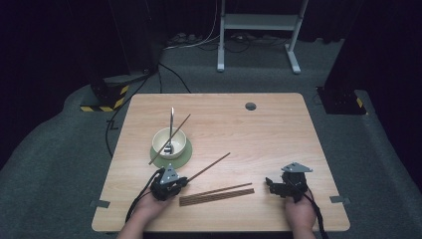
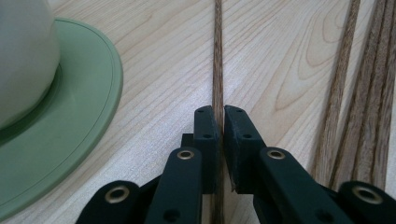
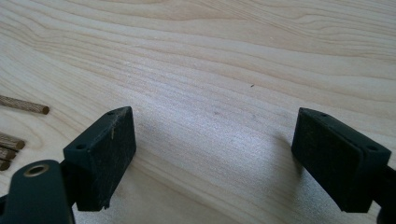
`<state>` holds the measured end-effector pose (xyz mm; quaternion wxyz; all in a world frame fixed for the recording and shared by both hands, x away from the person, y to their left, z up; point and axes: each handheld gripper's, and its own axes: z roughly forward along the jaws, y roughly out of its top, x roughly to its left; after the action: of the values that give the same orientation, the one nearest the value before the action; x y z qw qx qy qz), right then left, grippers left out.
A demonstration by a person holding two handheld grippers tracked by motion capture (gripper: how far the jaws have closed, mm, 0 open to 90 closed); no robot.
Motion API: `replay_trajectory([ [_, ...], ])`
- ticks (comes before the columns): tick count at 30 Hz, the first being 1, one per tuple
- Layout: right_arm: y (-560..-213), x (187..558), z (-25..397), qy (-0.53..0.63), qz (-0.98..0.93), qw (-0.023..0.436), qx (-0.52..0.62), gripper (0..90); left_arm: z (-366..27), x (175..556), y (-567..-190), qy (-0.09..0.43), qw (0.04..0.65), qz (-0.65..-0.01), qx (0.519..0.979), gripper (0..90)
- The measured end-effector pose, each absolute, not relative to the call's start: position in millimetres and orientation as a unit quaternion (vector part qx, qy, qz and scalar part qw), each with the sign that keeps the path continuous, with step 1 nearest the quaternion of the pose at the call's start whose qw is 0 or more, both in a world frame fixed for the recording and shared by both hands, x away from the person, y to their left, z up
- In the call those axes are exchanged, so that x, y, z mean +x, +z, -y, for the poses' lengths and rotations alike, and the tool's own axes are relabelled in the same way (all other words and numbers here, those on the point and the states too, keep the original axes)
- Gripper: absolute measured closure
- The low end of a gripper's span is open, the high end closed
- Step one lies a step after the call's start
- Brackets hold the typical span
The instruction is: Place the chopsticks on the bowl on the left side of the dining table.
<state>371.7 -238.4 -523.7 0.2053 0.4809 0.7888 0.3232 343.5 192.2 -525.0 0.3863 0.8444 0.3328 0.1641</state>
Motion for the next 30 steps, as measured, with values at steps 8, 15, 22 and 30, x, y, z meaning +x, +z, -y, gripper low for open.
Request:
replay_trajectory([
  [8,-523.7,371.6,238.3,0.323,-0.789,0.205,0.482,13.5,-199.0,341.8,-519.6,0.176,0.405,-0.338,0.831,83.7],
  [15,-523.7,371.7,238.3,0.323,-0.789,0.205,0.481,13.5,-207.0,338.4,-513.9,0.183,0.437,-0.346,0.810,83.9],
  [22,-523.6,371.7,238.4,0.323,-0.790,0.205,0.480,13.5,-211.4,334.5,-507.1,0.195,0.459,-0.345,0.795,83.9],
  [30,-523.3,371.5,238.4,0.323,-0.790,0.202,0.480,13.5,-216.1,329.7,-500.2,0.215,0.490,-0.349,0.770,83.9],
])
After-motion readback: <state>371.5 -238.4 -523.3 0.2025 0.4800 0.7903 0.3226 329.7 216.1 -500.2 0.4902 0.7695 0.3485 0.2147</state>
